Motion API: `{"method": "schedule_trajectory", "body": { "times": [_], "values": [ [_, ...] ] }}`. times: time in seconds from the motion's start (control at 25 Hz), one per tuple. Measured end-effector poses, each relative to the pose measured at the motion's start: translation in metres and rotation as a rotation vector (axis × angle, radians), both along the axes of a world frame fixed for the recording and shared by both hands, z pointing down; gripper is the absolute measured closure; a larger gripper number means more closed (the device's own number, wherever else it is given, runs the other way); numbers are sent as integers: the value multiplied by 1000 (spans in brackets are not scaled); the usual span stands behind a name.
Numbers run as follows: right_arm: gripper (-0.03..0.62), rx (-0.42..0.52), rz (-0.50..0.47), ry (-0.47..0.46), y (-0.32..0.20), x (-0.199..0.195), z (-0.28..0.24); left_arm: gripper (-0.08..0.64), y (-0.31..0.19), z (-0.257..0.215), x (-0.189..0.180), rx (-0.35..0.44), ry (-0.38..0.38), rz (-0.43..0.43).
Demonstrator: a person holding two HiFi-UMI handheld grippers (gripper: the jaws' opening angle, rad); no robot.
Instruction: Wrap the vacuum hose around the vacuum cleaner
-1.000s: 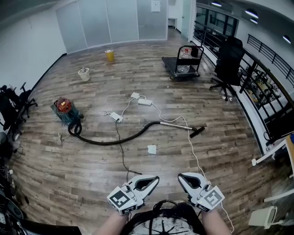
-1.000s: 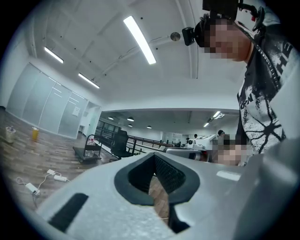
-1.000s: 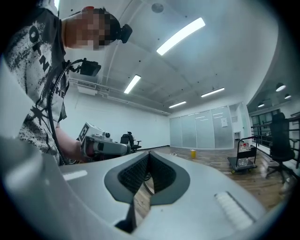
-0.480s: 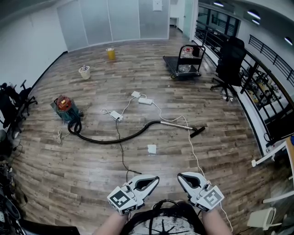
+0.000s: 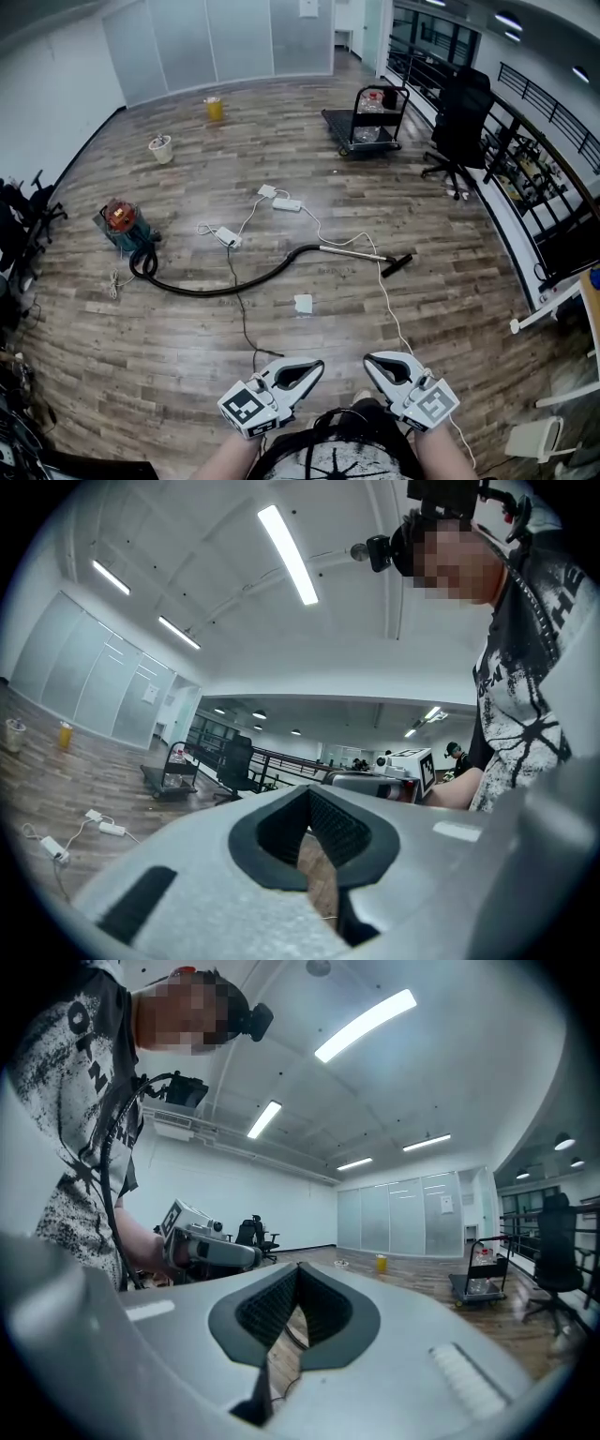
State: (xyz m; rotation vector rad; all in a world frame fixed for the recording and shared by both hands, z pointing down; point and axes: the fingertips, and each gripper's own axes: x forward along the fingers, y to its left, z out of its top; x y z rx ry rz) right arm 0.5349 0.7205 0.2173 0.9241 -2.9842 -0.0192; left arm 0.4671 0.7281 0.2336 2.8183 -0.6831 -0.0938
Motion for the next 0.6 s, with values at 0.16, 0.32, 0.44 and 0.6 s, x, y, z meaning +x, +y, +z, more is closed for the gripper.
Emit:
{"method": "schedule_trajectory", "body": {
  "times": [0.16,0.32,0.44,0.6],
  "values": [
    [588,-9,12,16,-18,11,2,560,-20,2,15,-7,-3,25],
    [588,-20,15,21,-44,28,9,560,-46,7,33,-17,-10,33],
    [588,-56,12,34,-72,48,15,560,-75,8,51,-25,-14,27],
    [588,-17,-9,15,-115,74,8,560,-118,1,79,-14,-24,11]
  ]
}}
